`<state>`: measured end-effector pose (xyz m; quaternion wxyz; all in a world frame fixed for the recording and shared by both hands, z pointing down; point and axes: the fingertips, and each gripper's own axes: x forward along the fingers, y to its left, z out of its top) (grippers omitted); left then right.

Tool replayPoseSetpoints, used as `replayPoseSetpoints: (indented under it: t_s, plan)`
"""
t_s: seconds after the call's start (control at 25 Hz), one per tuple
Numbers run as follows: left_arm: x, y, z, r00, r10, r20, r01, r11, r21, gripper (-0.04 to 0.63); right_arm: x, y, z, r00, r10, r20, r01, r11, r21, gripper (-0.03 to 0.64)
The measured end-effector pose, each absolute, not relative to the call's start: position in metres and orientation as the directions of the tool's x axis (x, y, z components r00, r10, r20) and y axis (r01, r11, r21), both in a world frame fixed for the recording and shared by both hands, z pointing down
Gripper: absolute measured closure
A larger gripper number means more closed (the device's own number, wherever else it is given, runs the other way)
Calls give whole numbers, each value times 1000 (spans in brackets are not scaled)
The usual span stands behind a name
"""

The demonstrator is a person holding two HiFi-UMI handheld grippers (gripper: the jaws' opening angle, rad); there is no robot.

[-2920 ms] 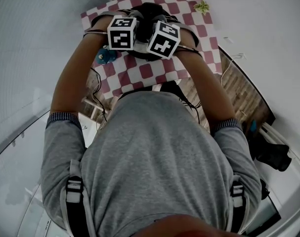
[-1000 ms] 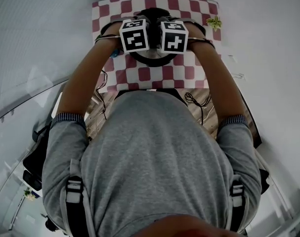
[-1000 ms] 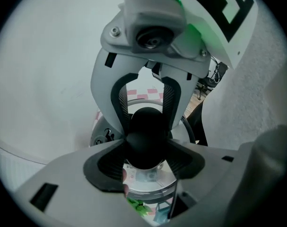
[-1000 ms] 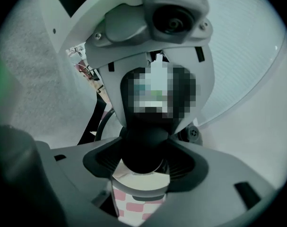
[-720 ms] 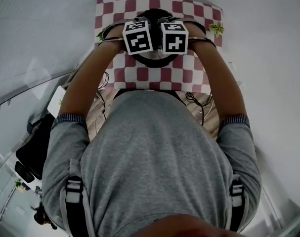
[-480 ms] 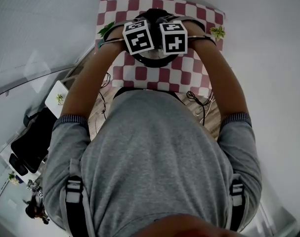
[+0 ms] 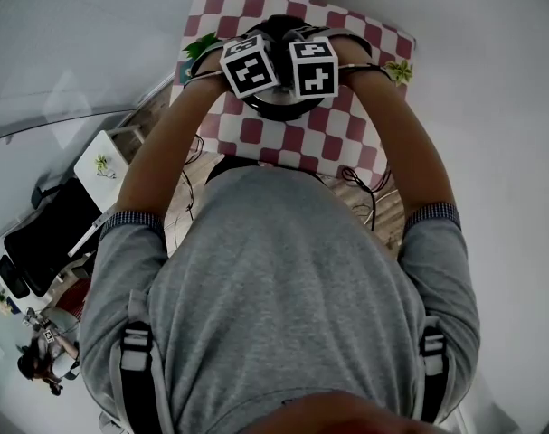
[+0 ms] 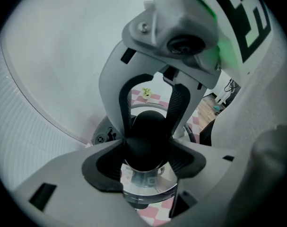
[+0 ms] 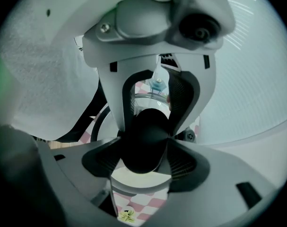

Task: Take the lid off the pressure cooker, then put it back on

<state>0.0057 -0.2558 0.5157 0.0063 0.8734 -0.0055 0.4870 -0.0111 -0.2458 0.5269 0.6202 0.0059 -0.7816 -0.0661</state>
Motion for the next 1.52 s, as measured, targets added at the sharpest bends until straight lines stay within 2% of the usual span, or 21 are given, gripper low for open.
replayPoseSetpoints:
  t_s: [0.2,0.4,0.6,0.76,0.88,1.0,1.16,1.28,1.4,1.52]
  plan:
    - [1,-261,503,570,-118,813,-66,-993,-98,265,-8,-248,509,-272,-168,948,55,980,190,279]
    - [-8,-262,471,666,-233,708,-157,-973,-171,265,-2,-253,459,-436,-289,852,-102,957,272,279]
    - [-19,-261,418,800,-372,471,-321,-928,-189,265,16,-251,393,-597,-505,624,-387,862,328,310]
    - [-30,-246,373,874,-415,255,-401,-910,-107,269,31,-238,352,-671,-639,377,-616,763,196,341]
    - [-39,-230,348,896,-424,129,-421,-906,-49,307,34,-216,339,-693,-686,222,-687,721,85,372]
    - [-47,-213,334,904,-425,49,-425,-905,-13,357,28,-191,332,-684,-716,137,-716,695,63,431]
    - [-60,-199,329,891,-453,-18,-453,-891,11,446,17,-165,330,-662,-746,73,-743,666,60,501]
    - [-70,-194,331,884,-465,-47,-464,-885,32,537,15,-154,329,-632,-775,28,-774,632,34,559]
    - [-76,-190,339,883,-466,-57,-463,-885,48,568,16,-148,332,-592,-806,4,-805,592,36,611]
    - [-76,-188,345,886,-460,-55,-459,-888,19,578,18,-150,337,-557,-830,10,-829,557,57,611]
